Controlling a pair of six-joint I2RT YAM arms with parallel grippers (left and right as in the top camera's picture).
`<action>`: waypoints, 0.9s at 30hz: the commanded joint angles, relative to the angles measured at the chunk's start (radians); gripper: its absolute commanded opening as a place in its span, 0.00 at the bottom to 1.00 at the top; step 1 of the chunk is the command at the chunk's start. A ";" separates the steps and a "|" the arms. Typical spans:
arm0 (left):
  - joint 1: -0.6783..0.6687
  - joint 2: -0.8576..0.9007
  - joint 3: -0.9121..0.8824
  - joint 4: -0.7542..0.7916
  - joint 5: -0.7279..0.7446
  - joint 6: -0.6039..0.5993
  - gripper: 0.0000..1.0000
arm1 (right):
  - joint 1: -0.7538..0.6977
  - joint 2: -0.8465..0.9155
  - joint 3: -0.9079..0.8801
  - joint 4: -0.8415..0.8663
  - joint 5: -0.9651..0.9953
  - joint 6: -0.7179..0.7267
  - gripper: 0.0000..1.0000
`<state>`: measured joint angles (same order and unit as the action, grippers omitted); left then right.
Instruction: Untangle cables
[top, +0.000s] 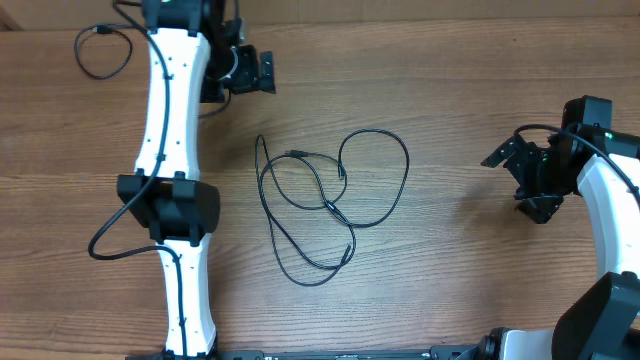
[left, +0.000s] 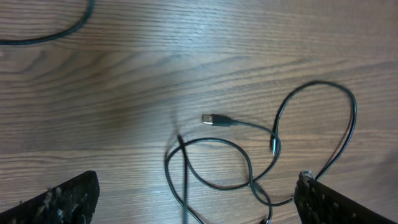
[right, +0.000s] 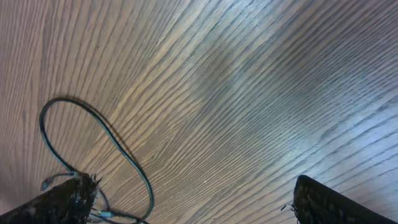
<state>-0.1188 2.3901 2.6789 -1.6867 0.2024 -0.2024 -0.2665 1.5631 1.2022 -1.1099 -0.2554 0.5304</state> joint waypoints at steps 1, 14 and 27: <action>-0.022 0.014 -0.009 -0.003 -0.037 0.023 1.00 | 0.001 0.005 0.015 0.006 -0.016 -0.008 1.00; -0.038 0.014 -0.341 0.007 0.049 0.035 0.87 | 0.001 0.005 0.015 0.006 -0.016 -0.008 1.00; -0.044 0.004 -0.272 -0.004 0.075 0.014 0.04 | 0.001 0.005 0.015 0.008 -0.016 -0.008 1.00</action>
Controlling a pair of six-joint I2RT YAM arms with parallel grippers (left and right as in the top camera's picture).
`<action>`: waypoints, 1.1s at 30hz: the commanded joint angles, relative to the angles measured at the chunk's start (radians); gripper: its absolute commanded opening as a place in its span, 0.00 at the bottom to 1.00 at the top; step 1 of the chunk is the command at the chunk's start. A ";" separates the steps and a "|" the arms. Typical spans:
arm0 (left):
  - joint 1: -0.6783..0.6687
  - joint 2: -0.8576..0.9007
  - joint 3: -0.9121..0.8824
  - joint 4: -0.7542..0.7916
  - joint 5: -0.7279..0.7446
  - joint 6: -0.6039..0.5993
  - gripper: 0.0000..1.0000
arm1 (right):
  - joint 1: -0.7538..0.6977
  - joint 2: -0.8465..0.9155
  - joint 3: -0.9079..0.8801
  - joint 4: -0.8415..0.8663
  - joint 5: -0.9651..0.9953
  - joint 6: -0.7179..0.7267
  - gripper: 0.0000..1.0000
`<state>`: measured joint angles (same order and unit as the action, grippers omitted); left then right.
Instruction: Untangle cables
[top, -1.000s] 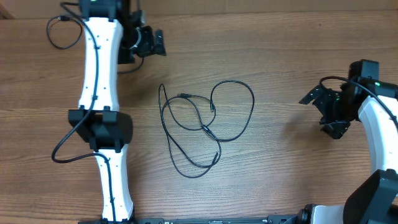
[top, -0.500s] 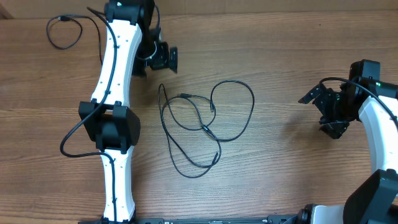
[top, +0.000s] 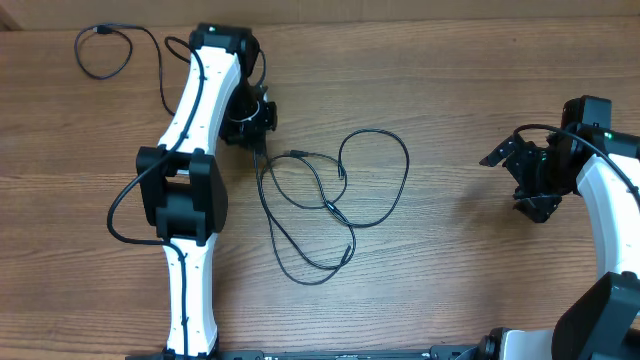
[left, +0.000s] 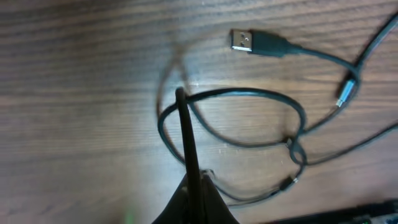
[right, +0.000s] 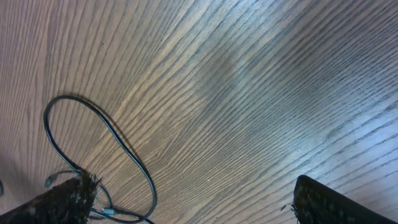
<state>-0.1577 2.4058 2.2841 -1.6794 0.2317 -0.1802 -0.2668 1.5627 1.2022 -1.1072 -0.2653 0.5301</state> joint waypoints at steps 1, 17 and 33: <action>-0.006 -0.027 0.149 -0.011 0.075 -0.007 0.04 | 0.001 0.005 0.015 0.006 -0.006 -0.008 1.00; -0.006 -0.422 0.483 0.173 0.384 -0.148 0.04 | 0.001 0.005 0.015 0.005 -0.006 -0.008 1.00; -0.006 -0.559 0.483 0.466 0.533 -0.402 0.04 | 0.001 0.005 0.015 0.005 -0.006 -0.008 1.00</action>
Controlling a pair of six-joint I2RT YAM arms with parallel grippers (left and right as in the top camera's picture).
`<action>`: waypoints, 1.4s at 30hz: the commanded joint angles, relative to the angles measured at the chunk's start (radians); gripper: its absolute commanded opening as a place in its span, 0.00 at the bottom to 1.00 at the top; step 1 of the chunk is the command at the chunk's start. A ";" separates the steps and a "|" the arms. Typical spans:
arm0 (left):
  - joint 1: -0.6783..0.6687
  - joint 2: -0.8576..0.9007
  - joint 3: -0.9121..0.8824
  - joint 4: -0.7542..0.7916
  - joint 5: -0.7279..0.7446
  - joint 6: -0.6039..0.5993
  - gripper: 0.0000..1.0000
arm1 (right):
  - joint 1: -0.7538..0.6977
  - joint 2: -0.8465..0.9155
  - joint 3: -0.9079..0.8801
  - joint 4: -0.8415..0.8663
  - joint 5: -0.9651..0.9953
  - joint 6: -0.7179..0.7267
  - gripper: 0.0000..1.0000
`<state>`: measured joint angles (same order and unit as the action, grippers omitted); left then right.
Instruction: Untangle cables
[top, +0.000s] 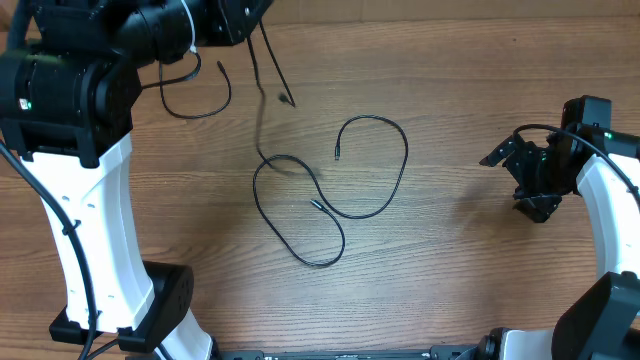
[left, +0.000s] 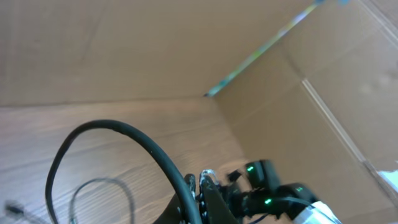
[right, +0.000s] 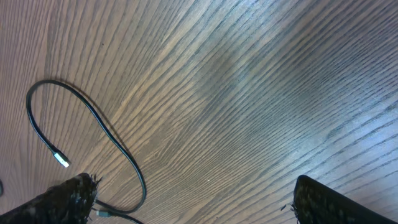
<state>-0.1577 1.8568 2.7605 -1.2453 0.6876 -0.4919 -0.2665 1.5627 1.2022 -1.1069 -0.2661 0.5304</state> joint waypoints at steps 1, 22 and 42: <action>-0.006 -0.010 0.006 0.046 0.092 -0.120 0.04 | 0.001 0.005 0.015 0.005 -0.005 -0.008 1.00; 0.107 -0.005 0.004 -0.375 -0.669 -0.309 0.04 | 0.001 0.005 0.015 0.005 -0.005 -0.008 1.00; 0.171 0.048 0.002 -0.442 -0.627 -0.422 0.04 | 0.001 0.005 0.015 0.005 -0.005 -0.008 1.00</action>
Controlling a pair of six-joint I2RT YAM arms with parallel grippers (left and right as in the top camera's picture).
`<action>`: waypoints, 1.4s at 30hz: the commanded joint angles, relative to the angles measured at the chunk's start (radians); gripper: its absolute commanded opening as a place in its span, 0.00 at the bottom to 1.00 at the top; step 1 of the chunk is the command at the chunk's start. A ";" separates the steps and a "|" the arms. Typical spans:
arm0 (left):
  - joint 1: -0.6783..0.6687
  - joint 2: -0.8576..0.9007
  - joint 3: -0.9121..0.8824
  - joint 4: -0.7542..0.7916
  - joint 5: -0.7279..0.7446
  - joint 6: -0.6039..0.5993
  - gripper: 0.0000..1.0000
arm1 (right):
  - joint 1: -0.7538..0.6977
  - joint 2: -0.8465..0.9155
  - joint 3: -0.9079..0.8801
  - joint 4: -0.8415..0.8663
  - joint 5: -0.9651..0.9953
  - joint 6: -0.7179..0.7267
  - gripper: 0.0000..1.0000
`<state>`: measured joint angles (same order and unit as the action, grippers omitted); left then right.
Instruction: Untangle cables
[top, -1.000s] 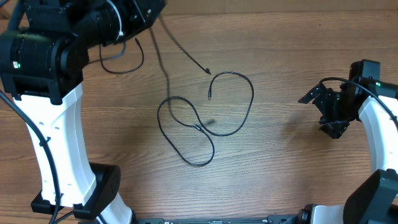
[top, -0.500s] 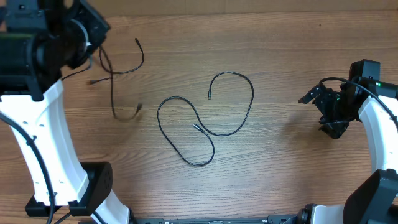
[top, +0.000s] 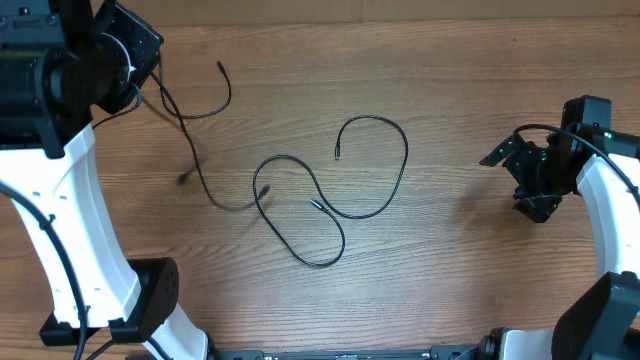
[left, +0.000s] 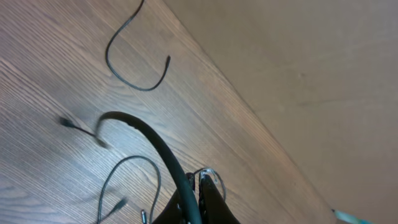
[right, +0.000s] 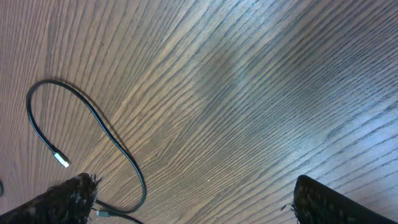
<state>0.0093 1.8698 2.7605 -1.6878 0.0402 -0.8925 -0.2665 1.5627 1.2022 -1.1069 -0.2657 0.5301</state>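
Observation:
My left gripper (top: 140, 76) is raised at the far left, shut on a black cable (top: 196, 166). That cable hangs down and trails right, and its free end lies by the other cable's loop. In the left wrist view the gripper (left: 202, 186) pinches the cable (left: 149, 140), which arcs up from the jaws. A second black cable (top: 370, 205) lies in an S-shaped run at the table's middle, also seen in the right wrist view (right: 93, 118). My right gripper (top: 522, 182) hovers open at the right edge, well clear of both cables.
A third, short black cable (top: 215, 100) curls at the far left of the table, close to the held one, and shows on the wood in the left wrist view (left: 118, 78). A cardboard wall (left: 298, 74) borders the wooden table (top: 460, 280) at the back.
My left gripper has moved from the top centre to the far left with the cable still in it. The cable's tail now trails on the table beside the middle cable. The right arm has not moved.
My left gripper was open above the upper left of a tangle of two cables. Then it was down at the tangle, shut on one cable. Then it was raised with that cable pulled free, leaving the other cable lying alone. Now it holds it further left.

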 joint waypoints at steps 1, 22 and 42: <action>0.006 0.042 0.002 0.004 0.014 -0.021 0.04 | 0.001 0.005 0.015 0.005 -0.006 -0.008 1.00; 0.344 0.281 -0.011 -0.002 -0.024 0.047 0.04 | 0.001 0.005 0.015 0.005 -0.006 -0.008 1.00; 0.695 0.582 -0.011 0.054 -0.130 0.127 0.08 | 0.001 0.005 0.015 0.005 -0.006 -0.008 1.00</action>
<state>0.6724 2.4130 2.7525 -1.6638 -0.0624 -0.8494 -0.2668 1.5627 1.2022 -1.1065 -0.2653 0.5304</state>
